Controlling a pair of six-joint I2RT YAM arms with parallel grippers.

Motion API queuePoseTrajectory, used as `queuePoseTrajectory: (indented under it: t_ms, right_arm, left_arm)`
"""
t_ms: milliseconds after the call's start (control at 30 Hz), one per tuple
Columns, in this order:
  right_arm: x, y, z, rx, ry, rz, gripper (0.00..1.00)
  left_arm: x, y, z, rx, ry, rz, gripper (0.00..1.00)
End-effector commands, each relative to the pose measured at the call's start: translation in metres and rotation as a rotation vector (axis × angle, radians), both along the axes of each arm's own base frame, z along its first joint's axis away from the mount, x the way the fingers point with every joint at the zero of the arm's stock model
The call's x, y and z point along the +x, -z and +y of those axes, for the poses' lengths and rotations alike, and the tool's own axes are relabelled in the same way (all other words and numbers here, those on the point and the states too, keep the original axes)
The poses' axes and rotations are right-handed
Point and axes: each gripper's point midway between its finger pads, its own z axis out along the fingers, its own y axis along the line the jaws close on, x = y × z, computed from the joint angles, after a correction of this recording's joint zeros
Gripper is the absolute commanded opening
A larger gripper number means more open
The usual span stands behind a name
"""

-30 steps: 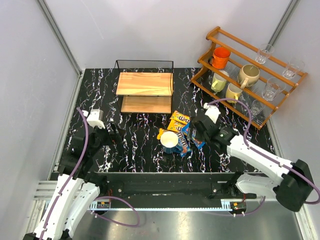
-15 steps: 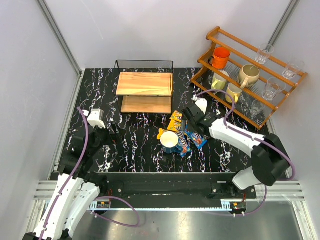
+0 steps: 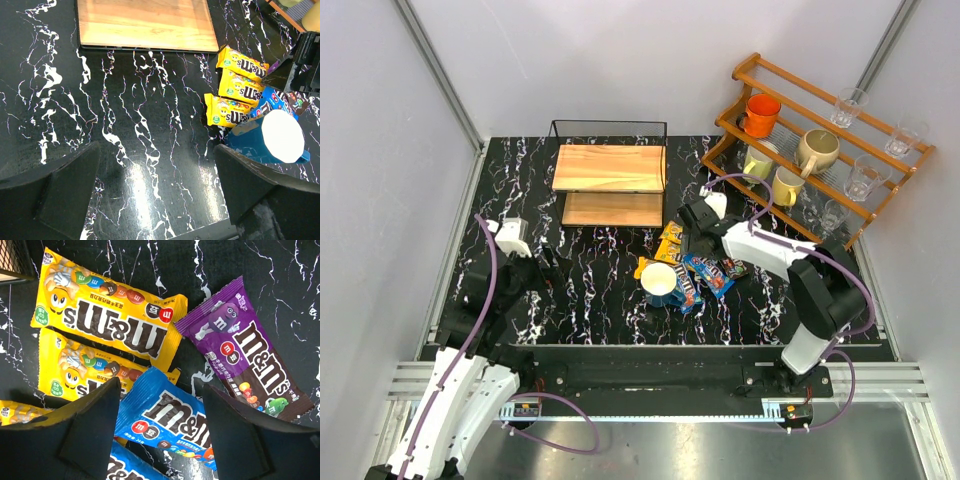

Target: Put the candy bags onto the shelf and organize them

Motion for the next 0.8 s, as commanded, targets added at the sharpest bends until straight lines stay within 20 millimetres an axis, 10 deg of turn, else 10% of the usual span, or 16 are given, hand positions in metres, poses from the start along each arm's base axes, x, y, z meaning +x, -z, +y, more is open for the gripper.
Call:
queuePoseTrajectory:
  t_ms: [0, 300, 467, 767]
  right_arm:
    - [0.02, -0.009, 0.008, 0.028, -0.007, -0.04, 0.72]
    - [0.02, -0.009, 0.002, 0.016, 0.001, -0.05, 0.35]
    - [0.021, -0.044, -0.003, 0.034, -0.003, -0.136, 0.1]
    - [0.023, -0.124, 0.004, 0.134, -0.069, -0.296, 0.0]
  left_arm:
    - [0.007, -0.019, -0.005, -0.015, 0.019, -0.071, 0.99]
    - [0.007, -0.02, -0.005, -0.014, 0.021, -0.074, 0.99]
    - [0.007, -0.019, -0.005, -0.013, 0.021, -0.071, 0.99]
    - [0.006, -0.02, -0.005, -0.015, 0.021, -0.073, 0.99]
